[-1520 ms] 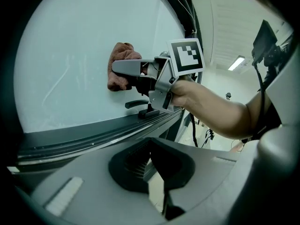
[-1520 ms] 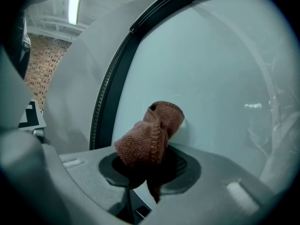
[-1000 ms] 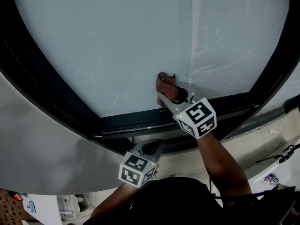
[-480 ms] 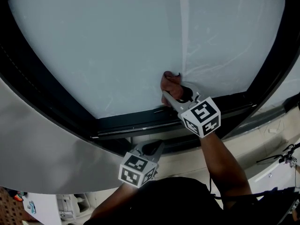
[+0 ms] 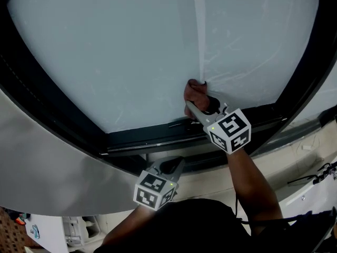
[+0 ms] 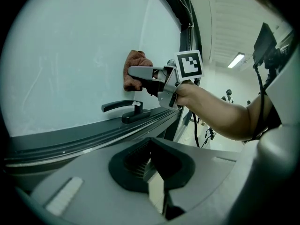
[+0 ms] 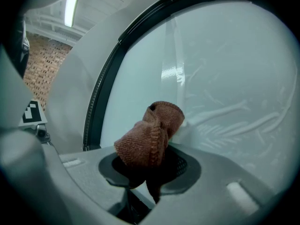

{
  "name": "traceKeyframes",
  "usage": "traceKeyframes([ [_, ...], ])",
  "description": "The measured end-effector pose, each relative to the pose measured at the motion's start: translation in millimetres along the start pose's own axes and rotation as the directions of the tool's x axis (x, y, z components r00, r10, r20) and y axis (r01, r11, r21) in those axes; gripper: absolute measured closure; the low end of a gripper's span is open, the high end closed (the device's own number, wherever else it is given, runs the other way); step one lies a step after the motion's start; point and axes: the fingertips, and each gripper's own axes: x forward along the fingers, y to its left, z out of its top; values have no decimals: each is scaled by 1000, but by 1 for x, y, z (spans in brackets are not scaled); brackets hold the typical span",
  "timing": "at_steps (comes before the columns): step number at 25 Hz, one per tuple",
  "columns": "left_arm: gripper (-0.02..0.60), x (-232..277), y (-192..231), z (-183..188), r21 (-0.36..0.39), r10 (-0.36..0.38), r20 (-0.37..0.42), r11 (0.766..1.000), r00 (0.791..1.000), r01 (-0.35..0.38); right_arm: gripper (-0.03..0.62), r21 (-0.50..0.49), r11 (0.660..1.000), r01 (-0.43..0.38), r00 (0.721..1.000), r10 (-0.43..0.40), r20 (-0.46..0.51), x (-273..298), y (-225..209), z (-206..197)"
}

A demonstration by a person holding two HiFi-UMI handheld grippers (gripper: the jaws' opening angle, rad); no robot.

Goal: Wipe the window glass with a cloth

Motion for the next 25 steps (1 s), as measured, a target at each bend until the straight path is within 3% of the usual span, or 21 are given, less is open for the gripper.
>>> traceKeyframes([
  [18,565,4,-8,4,0,26,5,1000,1000,-26,488,11,1000,21,1000,-21,2,-14,-18,-5],
  [25,565,2,-9,-1,-35,58,23,998,998,-57,488,16,999,31,999,-31,12,-14,-19,-6],
])
